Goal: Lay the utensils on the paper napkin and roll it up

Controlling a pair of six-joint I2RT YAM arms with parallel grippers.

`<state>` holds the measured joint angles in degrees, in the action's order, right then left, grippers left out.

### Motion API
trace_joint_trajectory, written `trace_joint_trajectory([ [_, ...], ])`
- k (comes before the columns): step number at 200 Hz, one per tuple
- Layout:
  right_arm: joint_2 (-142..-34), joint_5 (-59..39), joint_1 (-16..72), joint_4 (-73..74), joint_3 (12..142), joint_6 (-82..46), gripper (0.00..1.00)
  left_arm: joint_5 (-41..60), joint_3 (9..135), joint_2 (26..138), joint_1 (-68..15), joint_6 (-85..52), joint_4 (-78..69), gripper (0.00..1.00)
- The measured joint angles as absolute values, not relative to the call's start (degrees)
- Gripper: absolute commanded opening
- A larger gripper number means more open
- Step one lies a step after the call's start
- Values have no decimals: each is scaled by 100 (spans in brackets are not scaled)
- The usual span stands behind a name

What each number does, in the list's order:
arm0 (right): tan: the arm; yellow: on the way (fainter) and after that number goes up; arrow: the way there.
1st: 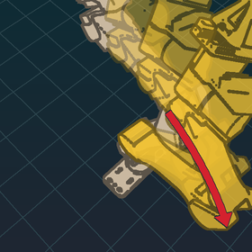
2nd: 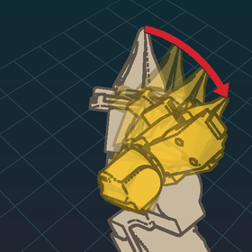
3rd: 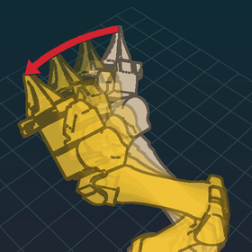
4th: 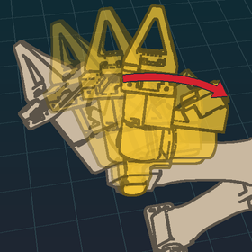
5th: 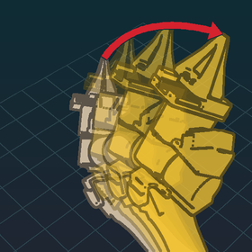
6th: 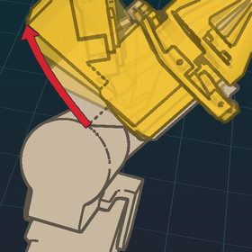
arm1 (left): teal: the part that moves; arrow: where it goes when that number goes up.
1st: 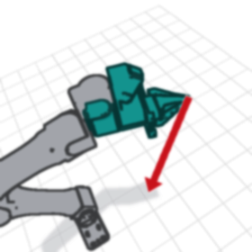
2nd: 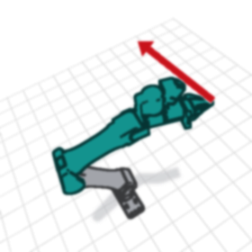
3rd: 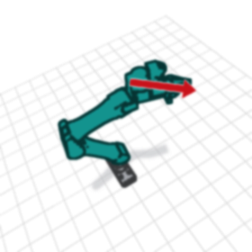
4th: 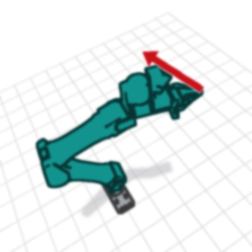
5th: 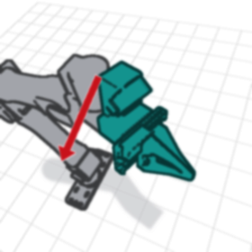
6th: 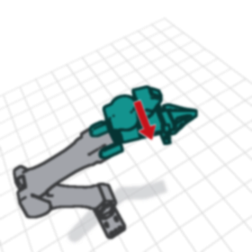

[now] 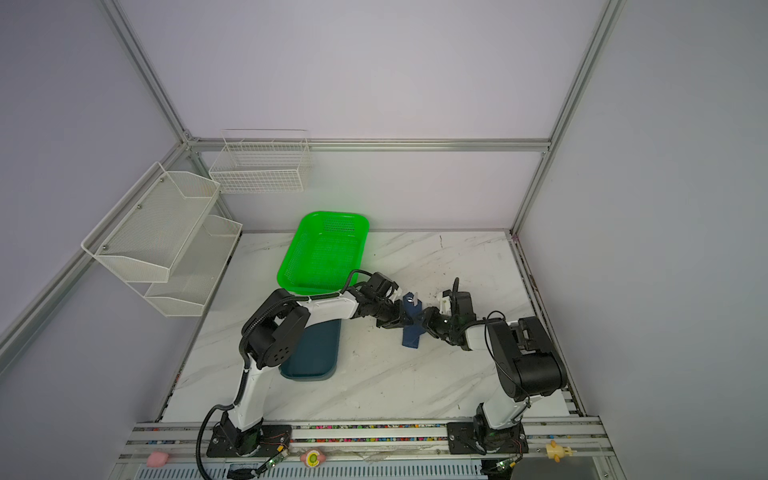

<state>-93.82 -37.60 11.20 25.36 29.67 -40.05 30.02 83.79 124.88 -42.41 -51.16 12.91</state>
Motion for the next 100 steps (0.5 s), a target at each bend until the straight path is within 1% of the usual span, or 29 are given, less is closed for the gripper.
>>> trace_joint_trajectory([
  [38, -9605, -3874, 1114, 2902, 2967, -3959, 36, 3000, 8379, 12488, -4241, -5113, 1293, 29],
  [50, -9697, -3922, 1114, 3048, 2967, -3944, 33, 3000, 8379, 12488, -4241, -5113, 1295, 28],
  [65, -9832, -4003, 1103, 3236, 2971, -3916, 27, 2998, 8379, 12488, -4241, -5113, 1295, 28],
  [82, -9946, -4071, 1092, 3365, 2980, -3916, 24, 2982, 8379, 12488, -4241, -5094, 1302, 28],
  [100, -10001, -4112, 1092, 3422, 2978, -3896, 17, 2961, 8392, 12488, -4244, -5022, 1328, 28],
])
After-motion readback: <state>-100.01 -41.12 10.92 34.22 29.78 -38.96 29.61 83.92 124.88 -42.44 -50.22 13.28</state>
